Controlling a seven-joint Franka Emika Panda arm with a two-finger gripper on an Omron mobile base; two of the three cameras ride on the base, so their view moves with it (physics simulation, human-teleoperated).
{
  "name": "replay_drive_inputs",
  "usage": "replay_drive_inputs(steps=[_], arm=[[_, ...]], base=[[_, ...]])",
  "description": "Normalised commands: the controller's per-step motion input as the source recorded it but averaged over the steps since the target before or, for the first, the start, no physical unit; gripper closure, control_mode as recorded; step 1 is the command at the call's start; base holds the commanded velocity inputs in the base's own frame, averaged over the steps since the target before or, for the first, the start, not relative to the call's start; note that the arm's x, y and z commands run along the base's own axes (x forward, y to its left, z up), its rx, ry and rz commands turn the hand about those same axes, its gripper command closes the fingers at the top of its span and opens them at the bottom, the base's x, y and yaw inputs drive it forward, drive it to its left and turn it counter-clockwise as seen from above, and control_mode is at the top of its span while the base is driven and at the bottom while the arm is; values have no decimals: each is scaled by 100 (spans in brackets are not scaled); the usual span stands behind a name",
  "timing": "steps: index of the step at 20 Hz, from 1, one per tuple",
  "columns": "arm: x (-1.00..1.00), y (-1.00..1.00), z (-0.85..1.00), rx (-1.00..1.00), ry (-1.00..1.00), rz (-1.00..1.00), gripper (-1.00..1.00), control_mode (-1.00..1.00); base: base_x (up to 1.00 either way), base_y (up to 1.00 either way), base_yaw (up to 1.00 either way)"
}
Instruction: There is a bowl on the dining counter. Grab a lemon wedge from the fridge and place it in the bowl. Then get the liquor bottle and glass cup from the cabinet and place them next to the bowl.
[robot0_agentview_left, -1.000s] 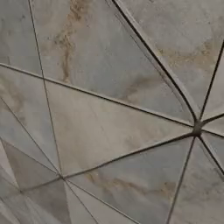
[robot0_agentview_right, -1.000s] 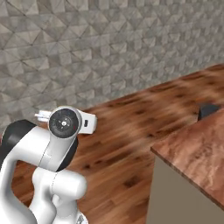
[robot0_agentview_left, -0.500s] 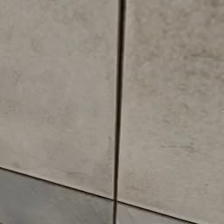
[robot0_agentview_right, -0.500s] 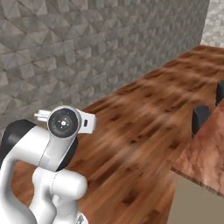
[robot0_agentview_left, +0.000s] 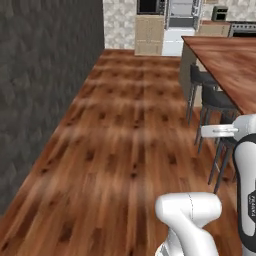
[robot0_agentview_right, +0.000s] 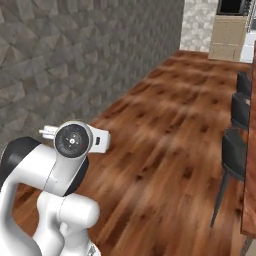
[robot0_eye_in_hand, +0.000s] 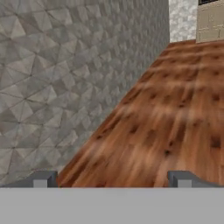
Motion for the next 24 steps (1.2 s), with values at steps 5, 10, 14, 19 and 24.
replay_drive_inputs(steps=[5,10,14,19,24], arm=[[0,0,0,0,0,0,-100,100],[0,0,0,0,0,0,-100,100],[0,0,0,0,0,0,-100,100],[0,0,0,0,0,0,-100,100],[0,0,0,0,0,0,-100,100]], base=[[100,65,-36],[100,62,-32],[100,47,-26],[100,38,-23],[100,39,-22]])
